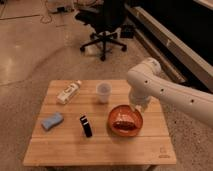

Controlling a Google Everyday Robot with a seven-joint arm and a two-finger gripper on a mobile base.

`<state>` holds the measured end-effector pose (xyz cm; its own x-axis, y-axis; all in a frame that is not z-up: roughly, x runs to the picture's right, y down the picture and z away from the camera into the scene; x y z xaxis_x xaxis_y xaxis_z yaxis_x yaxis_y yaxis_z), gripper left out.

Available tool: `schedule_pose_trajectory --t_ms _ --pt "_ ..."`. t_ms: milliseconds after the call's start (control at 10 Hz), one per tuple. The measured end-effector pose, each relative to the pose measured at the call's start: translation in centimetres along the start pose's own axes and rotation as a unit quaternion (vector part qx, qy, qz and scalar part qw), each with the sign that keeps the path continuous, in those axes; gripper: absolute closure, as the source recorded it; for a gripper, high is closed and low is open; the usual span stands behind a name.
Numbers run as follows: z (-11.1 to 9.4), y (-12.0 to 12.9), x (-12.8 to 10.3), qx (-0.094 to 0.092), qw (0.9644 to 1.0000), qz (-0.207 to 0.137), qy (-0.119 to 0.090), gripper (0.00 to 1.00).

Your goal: Knock the eraser over

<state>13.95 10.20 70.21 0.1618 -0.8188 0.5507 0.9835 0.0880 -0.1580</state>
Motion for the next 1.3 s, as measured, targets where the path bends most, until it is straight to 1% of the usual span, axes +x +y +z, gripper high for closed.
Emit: schedule_pose_trajectory --t_ms 100,200,300,400,500,600,700,800,900,1100,1300 --pt "0.1 -0.4 -0.5 -0.001 0.9999 -0.016 -0.002 0.59" --pt "0.0 -0.8 -0.3 0.0 0.9995 -0.032 -0.003 0.59" --pt "-0.4 -1.0 -0.1 0.0 0.9995 -0.031 -0.004 0.59" --pt "-0.6 -0.3 0.1 -0.004 0.9998 -0.018 -0.005 0.59" --pt "-0.3 0.0 0.1 -0.007 0.9998 -0.018 -0.007 0.59" --pt "0.3 -0.2 -0.2 -0.008 0.9997 -0.021 -0.007 0.59" --pt "0.4 -1.0 -0.4 -0.006 0.9997 -0.024 -0.006 0.59" --pt "0.0 -2.0 -1.4 -0.003 0.9995 -0.029 -0.006 0.59" --pt "-0.1 -1.9 -1.9 -0.006 0.9996 -0.028 -0.006 0.59" --pt "0.1 -1.6 -1.7 -0.01 0.9995 -0.027 -0.009 0.59" --pt "0.3 -2.6 -1.4 -0.01 0.9994 -0.031 -0.008 0.59"
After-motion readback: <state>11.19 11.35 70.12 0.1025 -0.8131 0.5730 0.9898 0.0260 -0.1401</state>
